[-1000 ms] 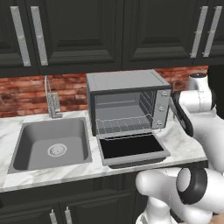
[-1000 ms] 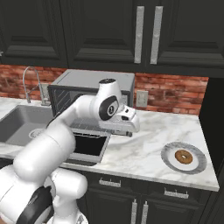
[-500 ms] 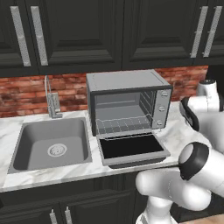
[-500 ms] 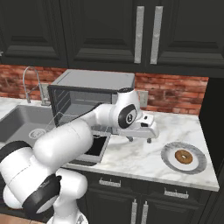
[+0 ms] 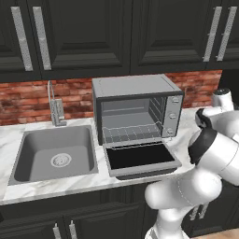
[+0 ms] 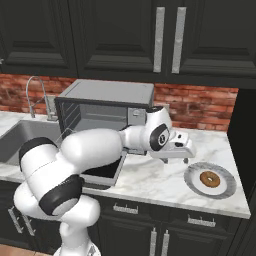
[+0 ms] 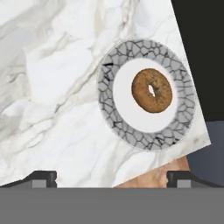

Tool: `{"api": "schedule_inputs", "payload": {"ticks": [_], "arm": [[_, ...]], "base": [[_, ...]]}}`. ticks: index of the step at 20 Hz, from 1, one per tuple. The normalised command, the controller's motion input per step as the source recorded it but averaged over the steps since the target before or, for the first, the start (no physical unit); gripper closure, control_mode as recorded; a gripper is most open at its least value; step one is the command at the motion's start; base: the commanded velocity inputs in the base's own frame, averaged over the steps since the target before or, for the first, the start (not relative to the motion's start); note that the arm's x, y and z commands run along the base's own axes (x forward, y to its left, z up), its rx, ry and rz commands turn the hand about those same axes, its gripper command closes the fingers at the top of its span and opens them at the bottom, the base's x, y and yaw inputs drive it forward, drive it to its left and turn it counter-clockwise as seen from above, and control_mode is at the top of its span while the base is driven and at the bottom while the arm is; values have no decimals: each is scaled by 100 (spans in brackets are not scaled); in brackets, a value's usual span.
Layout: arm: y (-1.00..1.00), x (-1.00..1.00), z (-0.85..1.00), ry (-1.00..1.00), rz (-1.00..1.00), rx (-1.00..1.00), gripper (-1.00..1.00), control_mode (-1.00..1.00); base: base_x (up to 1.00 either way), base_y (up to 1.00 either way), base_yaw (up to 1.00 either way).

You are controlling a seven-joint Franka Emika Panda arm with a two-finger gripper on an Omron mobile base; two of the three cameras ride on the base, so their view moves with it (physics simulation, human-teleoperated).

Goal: Pick up the bagel from the plate, place it on the toaster oven rack, close the door, and set the timer.

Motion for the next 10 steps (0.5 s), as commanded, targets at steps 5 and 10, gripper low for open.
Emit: {"api": "schedule_inputs", "payload": {"ticks": [5,10], "arm": [[-45,9,-31,0,0,0,-100,-100],[-42,19,-35,0,0,0,-100,-100]], "base": [[0,0,0],[0,0,0]]}}
